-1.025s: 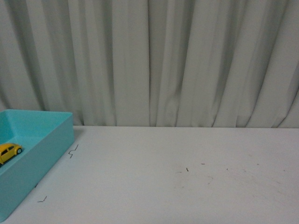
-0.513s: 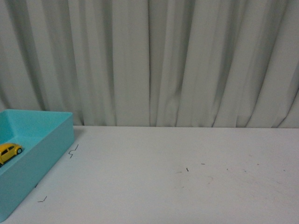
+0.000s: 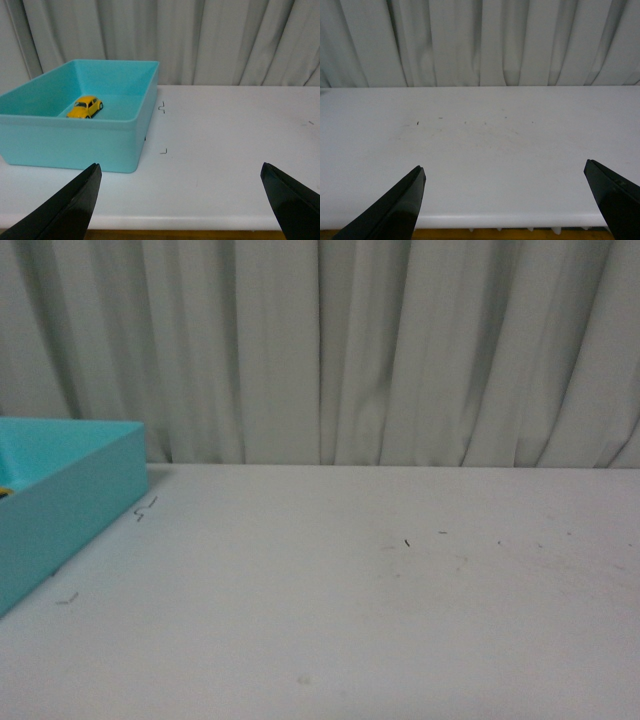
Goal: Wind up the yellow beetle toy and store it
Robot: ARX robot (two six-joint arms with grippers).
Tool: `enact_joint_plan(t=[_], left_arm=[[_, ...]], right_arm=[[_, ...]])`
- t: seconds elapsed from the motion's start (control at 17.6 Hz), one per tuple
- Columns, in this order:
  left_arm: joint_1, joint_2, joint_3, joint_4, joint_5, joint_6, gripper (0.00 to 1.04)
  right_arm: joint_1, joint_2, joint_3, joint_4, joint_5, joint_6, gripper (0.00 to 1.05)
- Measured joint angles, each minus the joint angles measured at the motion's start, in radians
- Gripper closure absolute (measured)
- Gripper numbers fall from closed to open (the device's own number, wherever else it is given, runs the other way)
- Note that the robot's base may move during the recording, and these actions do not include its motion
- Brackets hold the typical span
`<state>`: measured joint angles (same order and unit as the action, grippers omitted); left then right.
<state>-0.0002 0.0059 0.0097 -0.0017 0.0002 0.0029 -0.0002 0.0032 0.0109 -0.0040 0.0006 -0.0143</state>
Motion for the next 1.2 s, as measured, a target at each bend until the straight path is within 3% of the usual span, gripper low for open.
enact_joint_plan(t=[1.2], left_arm=[[0.000, 0.000, 0.000, -0.002, -0.001, 0.000, 0.07]], right_arm=[[0.000, 0.000, 0.000, 0.000, 0.000, 0.000, 0.07]])
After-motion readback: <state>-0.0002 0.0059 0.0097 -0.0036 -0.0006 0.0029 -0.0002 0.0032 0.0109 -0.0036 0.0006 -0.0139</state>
